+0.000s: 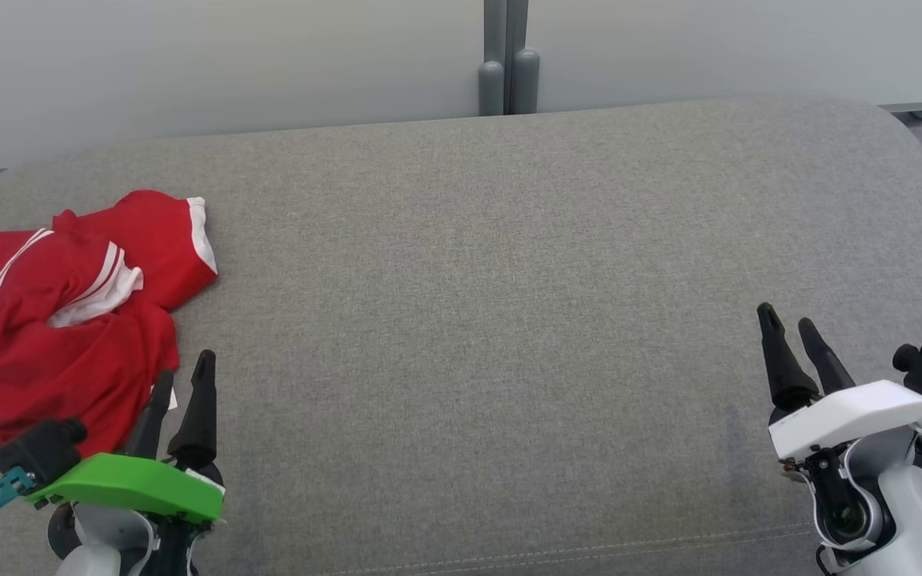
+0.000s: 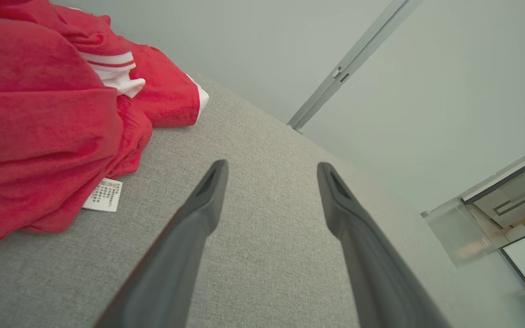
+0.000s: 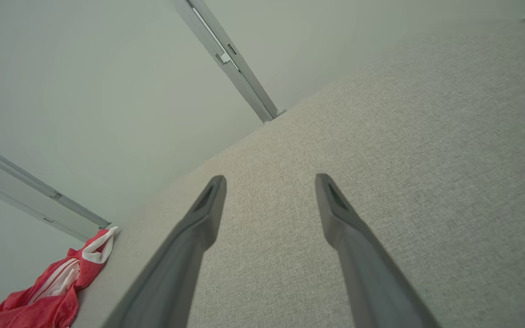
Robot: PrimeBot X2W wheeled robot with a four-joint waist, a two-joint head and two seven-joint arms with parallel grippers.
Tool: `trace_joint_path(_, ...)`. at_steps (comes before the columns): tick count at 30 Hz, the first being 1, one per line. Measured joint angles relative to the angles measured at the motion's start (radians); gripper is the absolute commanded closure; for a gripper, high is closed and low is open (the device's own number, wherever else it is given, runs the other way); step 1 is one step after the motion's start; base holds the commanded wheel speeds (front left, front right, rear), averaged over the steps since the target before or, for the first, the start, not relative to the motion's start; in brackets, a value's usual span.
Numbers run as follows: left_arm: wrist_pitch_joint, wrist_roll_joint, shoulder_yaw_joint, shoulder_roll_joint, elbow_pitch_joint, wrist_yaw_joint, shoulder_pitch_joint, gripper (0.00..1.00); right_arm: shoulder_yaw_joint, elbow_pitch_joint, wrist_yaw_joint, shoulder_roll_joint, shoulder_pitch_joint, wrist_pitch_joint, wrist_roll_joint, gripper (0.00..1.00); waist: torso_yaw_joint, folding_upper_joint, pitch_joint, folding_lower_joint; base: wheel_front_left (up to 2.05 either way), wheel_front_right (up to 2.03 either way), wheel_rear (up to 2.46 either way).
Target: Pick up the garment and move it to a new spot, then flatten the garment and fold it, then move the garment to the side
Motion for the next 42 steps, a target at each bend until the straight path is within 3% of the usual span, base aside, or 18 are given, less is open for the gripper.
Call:
trace_joint_path(22, -0.072, 0.347, -0.017, -0.003, -0.033, 0.004, -0.001, 0.00, 0.047, 0.003, -0.034, -0.024, -0.008, -0.078, -0.279, 0.00, 0.001, 0.0000, 0.013, 0.0000, 0.00, 0.00, 0.00)
trace_joint_path(42, -0.147, 0.640, -0.020, -0.004, -0.053, 0.004, -0.004, 0.00, 0.075, -0.008, -0.044, -0.049, -0.008, -0.145, -0.549, 0.00, -0.007, 0.0000, 0.018, 0.0000, 0.00, 0.00, 0.00)
